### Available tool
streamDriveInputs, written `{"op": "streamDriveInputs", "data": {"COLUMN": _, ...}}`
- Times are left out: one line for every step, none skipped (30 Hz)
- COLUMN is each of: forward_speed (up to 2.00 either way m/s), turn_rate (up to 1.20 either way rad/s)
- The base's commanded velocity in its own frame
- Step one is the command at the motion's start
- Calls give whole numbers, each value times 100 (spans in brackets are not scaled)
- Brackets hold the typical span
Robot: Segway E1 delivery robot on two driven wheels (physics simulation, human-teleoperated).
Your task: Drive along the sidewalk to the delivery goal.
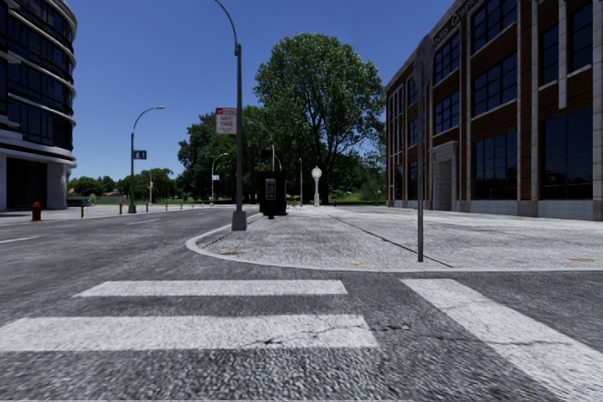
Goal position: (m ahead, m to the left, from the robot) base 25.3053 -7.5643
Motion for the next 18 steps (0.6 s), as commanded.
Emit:
{"op": "streamDriveInputs", "data": {"forward_speed": 200, "turn_rate": 0}}
{"op": "streamDriveInputs", "data": {"forward_speed": 200, "turn_rate": 0}}
{"op": "streamDriveInputs", "data": {"forward_speed": 200, "turn_rate": 0}}
{"op": "streamDriveInputs", "data": {"forward_speed": 200, "turn_rate": 0}}
{"op": "streamDriveInputs", "data": {"forward_speed": 200, "turn_rate": 0}}
{"op": "streamDriveInputs", "data": {"forward_speed": 200, "turn_rate": 0}}
{"op": "streamDriveInputs", "data": {"forward_speed": 200, "turn_rate": 0}}
{"op": "streamDriveInputs", "data": {"forward_speed": 200, "turn_rate": 0}}
{"op": "streamDriveInputs", "data": {"forward_speed": 200, "turn_rate": 0}}
{"op": "streamDriveInputs", "data": {"forward_speed": 200, "turn_rate": 0}}
{"op": "streamDriveInputs", "data": {"forward_speed": 200, "turn_rate": 0}}
{"op": "streamDriveInputs", "data": {"forward_speed": 200, "turn_rate": 0}}
{"op": "streamDriveInputs", "data": {"forward_speed": 200, "turn_rate": 0}}
{"op": "streamDriveInputs", "data": {"forward_speed": 200, "turn_rate": 0}}
{"op": "streamDriveInputs", "data": {"forward_speed": 200, "turn_rate": 0}}
{"op": "streamDriveInputs", "data": {"forward_speed": 200, "turn_rate": 0}}
{"op": "streamDriveInputs", "data": {"forward_speed": 200, "turn_rate": 0}}
{"op": "streamDriveInputs", "data": {"forward_speed": 200, "turn_rate": 0}}
